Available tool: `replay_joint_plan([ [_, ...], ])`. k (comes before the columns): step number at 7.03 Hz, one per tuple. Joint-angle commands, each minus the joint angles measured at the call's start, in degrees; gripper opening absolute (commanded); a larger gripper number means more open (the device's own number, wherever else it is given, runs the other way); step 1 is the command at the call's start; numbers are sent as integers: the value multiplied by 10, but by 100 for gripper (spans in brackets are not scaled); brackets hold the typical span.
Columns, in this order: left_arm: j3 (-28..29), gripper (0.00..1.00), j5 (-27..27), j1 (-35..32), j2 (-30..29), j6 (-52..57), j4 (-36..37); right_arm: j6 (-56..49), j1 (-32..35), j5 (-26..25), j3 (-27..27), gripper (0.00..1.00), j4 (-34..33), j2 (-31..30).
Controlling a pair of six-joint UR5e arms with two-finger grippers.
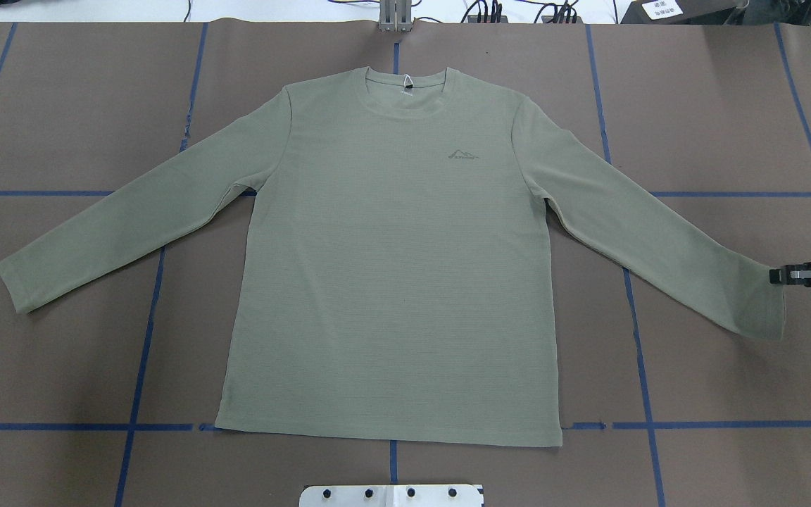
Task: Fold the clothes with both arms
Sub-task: 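Grasp the cuff with the right gripper and fold the sleeve across the shirt body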
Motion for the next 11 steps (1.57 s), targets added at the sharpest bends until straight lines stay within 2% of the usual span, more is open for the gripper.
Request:
replay_joint_plan([
  [1,1,100,0,-1,0,0,0,9,18,-9,74,0,-184,99],
  [2,2,100,0,0,0,0,0,12,17,-29,73,0,-302,202],
  [4,6,100,0,0,0,0,0,61,-20,-85,52,0,-599,464],
  [5,6,100,0,0,1,1,0,113,-44,-128,-19,0,-672,602],
  [6,7,100,0,-1,2,1,0,154,-69,-166,-96,0,-673,691],
  [7,9,100,0,-1,2,1,0,182,-98,-216,-221,0,-672,807],
  [8,10,100,0,-1,3,1,0,240,-129,-254,-377,0,-633,913],
  [9,14,100,0,-1,2,1,0,274,-166,-315,-484,0,-525,950],
  [10,16,100,0,-1,2,1,0,284,-214,-412,-515,0,-448,934],
  [11,17,100,0,-1,2,1,0,281,-237,-428,-516,0,-439,922],
])
